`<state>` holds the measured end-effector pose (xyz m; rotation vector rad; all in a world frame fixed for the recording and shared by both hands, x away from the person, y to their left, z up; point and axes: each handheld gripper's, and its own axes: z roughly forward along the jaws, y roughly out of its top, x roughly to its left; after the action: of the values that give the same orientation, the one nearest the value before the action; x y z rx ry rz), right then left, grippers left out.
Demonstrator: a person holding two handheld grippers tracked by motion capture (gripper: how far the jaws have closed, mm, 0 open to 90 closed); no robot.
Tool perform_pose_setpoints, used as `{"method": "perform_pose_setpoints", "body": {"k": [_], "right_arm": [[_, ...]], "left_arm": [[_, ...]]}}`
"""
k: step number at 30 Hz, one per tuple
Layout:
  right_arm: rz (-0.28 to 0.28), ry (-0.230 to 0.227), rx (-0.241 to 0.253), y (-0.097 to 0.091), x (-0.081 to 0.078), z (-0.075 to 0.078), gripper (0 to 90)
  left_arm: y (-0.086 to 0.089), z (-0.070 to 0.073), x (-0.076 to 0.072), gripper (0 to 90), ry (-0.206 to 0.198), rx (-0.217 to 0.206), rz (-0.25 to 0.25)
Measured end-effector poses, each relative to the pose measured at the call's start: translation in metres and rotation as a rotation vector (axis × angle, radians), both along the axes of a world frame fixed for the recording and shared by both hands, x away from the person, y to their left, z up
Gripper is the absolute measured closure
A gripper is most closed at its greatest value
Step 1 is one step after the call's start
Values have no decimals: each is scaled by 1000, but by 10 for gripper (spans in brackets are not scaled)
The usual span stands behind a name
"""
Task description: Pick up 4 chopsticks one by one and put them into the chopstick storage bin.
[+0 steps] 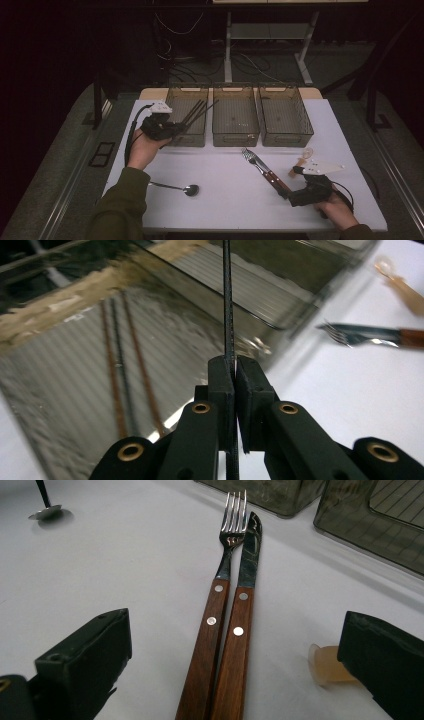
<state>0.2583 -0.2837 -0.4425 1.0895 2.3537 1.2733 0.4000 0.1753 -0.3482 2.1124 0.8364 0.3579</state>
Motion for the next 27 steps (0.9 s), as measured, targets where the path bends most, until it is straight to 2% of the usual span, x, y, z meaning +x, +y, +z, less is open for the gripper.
{"method": "perform_pose_setpoints", "body": {"k": [3, 8, 15, 19, 27], "right_arm": [[-2, 2, 0, 0, 0, 0, 11], [-2, 4, 1, 0, 0, 0, 11], [0, 0, 3, -1, 0, 0, 11], [-3, -2, 5, -1, 0, 0, 11], [2, 0, 6, -1, 0, 0, 11]], "left_arm": [[5, 1, 10, 853, 9, -27, 47], [7, -1, 27, 853, 18, -37, 115], [9, -11, 49, 853, 28, -5, 195], [8, -18, 61, 853, 46, -6, 241], [4, -24, 80, 852, 67, 47, 271]]}}
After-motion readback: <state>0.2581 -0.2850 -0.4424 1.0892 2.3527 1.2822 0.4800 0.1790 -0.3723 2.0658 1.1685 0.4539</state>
